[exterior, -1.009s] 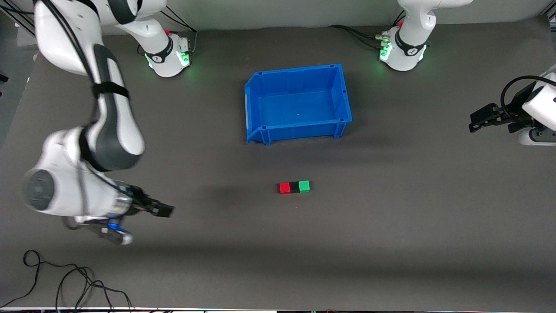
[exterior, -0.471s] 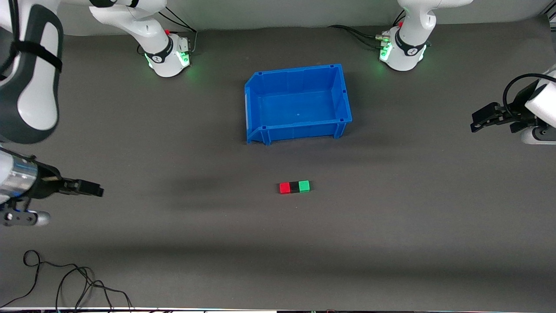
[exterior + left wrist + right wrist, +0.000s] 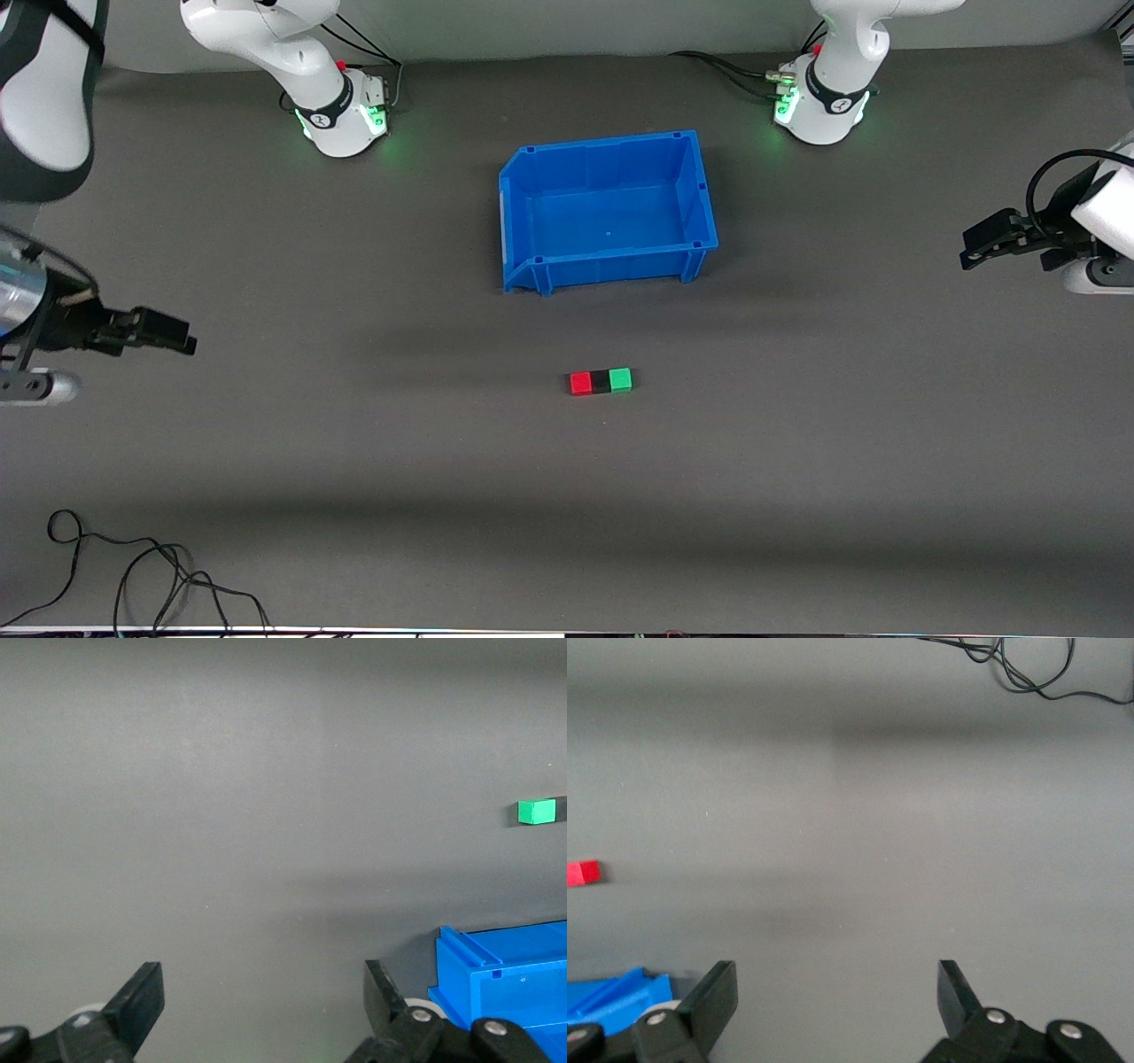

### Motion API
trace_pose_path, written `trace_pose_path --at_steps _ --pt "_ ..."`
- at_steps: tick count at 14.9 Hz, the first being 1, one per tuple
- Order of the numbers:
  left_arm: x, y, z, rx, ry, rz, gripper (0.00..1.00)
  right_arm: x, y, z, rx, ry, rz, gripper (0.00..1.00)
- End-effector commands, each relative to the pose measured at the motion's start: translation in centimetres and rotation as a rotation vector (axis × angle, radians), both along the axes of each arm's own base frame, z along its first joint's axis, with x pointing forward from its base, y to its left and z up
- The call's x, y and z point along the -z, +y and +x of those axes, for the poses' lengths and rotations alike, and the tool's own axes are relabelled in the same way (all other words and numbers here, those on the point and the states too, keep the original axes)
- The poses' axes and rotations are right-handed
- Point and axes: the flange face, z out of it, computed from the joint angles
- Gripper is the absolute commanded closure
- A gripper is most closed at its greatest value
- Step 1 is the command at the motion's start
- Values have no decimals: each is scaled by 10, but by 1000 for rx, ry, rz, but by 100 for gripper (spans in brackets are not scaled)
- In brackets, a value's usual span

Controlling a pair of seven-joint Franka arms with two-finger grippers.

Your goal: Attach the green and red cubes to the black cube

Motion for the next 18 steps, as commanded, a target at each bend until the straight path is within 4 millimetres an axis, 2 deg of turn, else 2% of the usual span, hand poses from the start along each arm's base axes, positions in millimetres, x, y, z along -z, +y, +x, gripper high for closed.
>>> trace_pose_path --at_steps 1,2,4,6,8,12,16,18 --pt "-9 -2 -4 13 2 14 0 1 -3 -24 -33 -33 -1 0" --pt "-9 -2 -4 12 3 14 0 4 -9 -23 -26 -36 -1 0" --pt "-9 -2 -4 10 3 14 0 5 -8 -24 -24 -34 2 0" --pt "-9 -2 -4 9 3 14 0 -7 0 -29 -40 -53 11 0" --pt "-9 -2 -4 9 3 14 0 -16 -2 -36 -43 -62 22 0" --pt "-9 -2 -4 7 3 14 0 -20 -7 -46 -45 -64 31 0" --pt "-9 -2 -4 10 3 14 0 -16 2 -75 -96 -82 -27 0" --pt "-9 -1 -4 12 3 14 0 -14 -8 -87 -74 -80 -22 0"
